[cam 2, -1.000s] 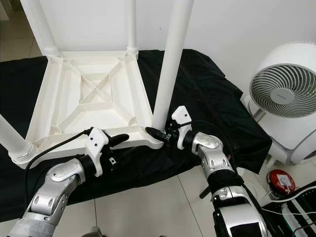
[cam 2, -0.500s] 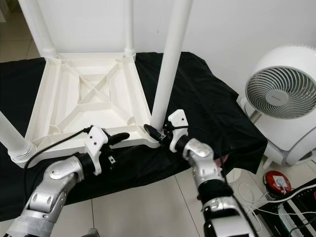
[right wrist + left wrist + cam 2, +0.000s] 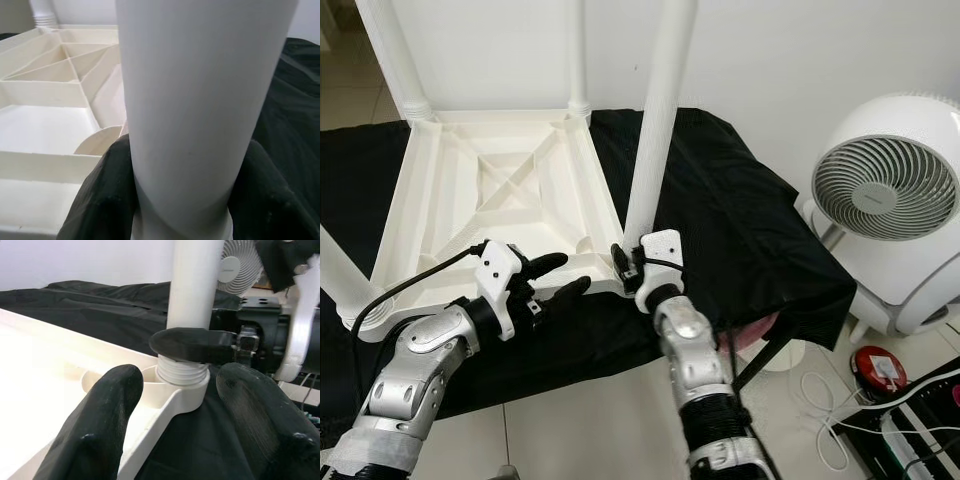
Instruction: Building children table
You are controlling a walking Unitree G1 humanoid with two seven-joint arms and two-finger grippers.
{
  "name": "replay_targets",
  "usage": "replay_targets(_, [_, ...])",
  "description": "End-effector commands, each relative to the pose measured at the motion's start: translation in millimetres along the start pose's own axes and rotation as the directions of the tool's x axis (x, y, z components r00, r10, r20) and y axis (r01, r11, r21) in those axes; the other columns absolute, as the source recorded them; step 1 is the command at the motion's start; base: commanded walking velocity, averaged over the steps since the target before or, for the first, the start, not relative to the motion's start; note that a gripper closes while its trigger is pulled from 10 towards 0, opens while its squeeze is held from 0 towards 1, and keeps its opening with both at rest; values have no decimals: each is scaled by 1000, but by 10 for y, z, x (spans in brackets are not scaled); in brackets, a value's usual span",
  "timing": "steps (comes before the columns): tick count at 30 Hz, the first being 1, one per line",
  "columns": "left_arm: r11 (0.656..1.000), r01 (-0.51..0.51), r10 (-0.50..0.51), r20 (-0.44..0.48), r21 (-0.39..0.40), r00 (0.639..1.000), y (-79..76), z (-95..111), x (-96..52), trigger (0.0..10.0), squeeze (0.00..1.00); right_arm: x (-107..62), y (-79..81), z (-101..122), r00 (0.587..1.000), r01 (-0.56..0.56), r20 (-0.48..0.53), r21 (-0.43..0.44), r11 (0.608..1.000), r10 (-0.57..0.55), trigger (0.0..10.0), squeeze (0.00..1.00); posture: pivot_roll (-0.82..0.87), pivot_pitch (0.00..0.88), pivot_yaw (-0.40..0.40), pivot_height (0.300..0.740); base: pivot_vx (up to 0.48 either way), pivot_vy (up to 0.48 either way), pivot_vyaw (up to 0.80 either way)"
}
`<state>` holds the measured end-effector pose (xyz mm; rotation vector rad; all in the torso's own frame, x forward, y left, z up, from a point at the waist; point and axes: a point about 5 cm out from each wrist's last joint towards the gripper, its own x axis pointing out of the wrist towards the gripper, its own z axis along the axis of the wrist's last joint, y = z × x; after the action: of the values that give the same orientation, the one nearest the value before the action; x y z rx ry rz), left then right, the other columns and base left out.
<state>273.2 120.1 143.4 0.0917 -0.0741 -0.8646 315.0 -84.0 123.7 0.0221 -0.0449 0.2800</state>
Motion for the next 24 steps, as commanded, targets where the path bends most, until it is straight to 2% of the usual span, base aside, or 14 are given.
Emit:
replay_targets(1, [999,-33,33,-9,-5,999,11,-19,14,10000,0,-54,-11,-135,997,39,-70,-14,999,-40,10000,0,19,0,-68,740,0,0,0])
replay_targets(3, [999,-32,32,-11,-3,999,7,-24,19,10000,0,-55,-18,-117,997,51,-59,-3,999,-51,10000,35,15,0,-64,740,0,0,0])
replay_targets(4, [1000,-27,27,-12,2,1000,5,-25,26,10000,0,-52,-40,-91,999,36,-39,24,999,-35,10000,1000,15,0,-64,740,0,0,0])
replay_targets(7, [1000,-23,23,-13,5,1000,2,-26,32,10000,0,-53,-60,-73,999,25,-24,41,999,-24,10000,1000,14,0,-64,740,0,0,0])
replay_targets(8, [1000,-14,14,-6,-3,1000,-17,-13,51,10000,0,-38,-141,-22,999,-45,2,88,995,45,10000,1000,6,0,-58,740,0,0,0])
replay_targets(9, [1000,-10,10,-1,-8,1000,-28,-8,56,10000,0,-39,-179,4,998,-62,6,92,994,62,10000,1000,4,0,-56,740,0,0,0])
replay_targets(14, [1000,-4,4,2,-12,1000,-49,-4,61,10000,0,-44,-249,63,996,-94,11,58,994,94,10000,1000,2,0,-57,740,0,0,0])
replay_targets(15, [1000,-1,1,1,-13,1000,-59,-6,61,10000,0,-37,-313,100,992,-125,17,19,992,125,10000,678,0,0,-61,740,0,0,0])
replay_targets(16, [1000,-1,1,1,-13,1000,-59,-6,61,10000,0,-37,-313,100,992,-125,17,19,992,125,10000,678,0,0,-61,740,0,0,0])
replay_targets(17, [1000,-1,1,-2,-10,1000,-69,-15,60,10000,0,-28,-382,144,987,-160,23,-30,987,161,10000,0,-2,0,-60,740,0,0,0])
replay_targets(20, [1000,-6,6,-18,5,1000,-99,-64,64,10000,0,-13,-497,221,954,-292,24,-137,947,298,10000,0,-9,0,-61,740,0,0,0])
replay_targets(21, [1000,-7,8,-29,23,1000,-117,-93,70,10000,0,2,-528,231,941,-333,18,-154,930,339,10000,0,-12,0,-61,740,0,0,0])
replay_targets(24, [999,-8,10,-41,44,999,-135,-121,80,10000,0,21,-563,245,926,-371,10,-162,915,377,10000,0,-14,0,-61,740,0,0,0])
